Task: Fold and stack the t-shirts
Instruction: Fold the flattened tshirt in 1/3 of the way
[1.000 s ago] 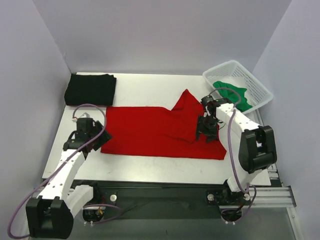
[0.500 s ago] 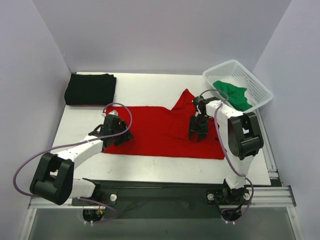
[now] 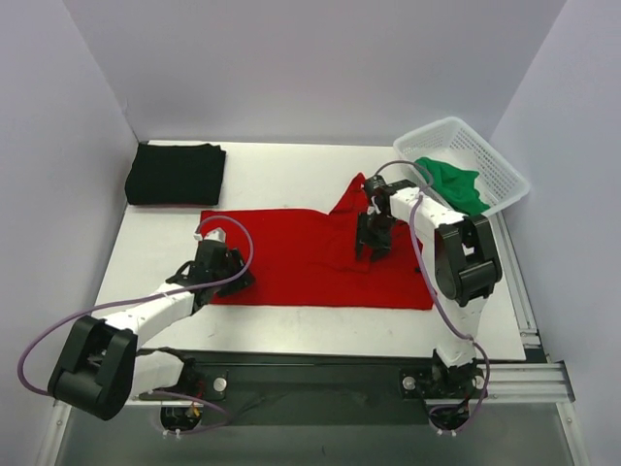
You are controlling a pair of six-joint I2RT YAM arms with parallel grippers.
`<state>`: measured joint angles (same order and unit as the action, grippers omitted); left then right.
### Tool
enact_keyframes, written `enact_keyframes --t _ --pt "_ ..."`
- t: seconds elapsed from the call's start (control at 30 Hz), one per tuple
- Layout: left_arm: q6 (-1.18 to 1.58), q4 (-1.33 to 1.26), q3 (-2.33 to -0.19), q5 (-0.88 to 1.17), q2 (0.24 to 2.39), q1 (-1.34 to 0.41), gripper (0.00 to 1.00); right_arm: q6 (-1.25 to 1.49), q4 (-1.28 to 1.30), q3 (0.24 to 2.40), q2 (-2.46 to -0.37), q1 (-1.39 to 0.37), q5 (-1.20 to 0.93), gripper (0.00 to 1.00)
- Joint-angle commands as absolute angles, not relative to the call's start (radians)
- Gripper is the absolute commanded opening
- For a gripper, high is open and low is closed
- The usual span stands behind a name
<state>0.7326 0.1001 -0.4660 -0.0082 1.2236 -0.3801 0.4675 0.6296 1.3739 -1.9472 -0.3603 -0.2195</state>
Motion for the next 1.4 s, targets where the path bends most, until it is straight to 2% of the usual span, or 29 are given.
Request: enact_keyframes --t 0.0,0.27,0.5,0.87,1.2,1.37 --pt "0.689 0.209 -0.399 -0.046 1.197 -0.383 0.63 0.471 0.658 1.439 -1.997 -0.364 -0.241 0.4" --pt "0.729 0.248 -0.328 -0.058 1.075 -0.382 0.64 0.515 0.634 1.511 -2.063 -0.371 -0.317 0.38" --pt "0.738 0.268 -0.321 -0.058 1.063 -0.38 0.64 0.577 0.62 1.606 -2.089 -0.376 -0.368 0.38" --pt "0.729 0.316 -0.344 -0.071 1.039 -0.38 0.64 0.652 0.561 1.651 -2.033 -0.351 -0.44 0.41" --pt "0.733 0.403 -0.465 -0.09 0.956 -0.38 0.64 0.603 0.561 1.438 -1.796 -0.301 -0.414 0.44" --pt "0.749 0.373 -0.498 -0.083 0.979 -0.382 0.64 0.604 0.552 1.335 -1.804 -0.368 -0.402 0.44"
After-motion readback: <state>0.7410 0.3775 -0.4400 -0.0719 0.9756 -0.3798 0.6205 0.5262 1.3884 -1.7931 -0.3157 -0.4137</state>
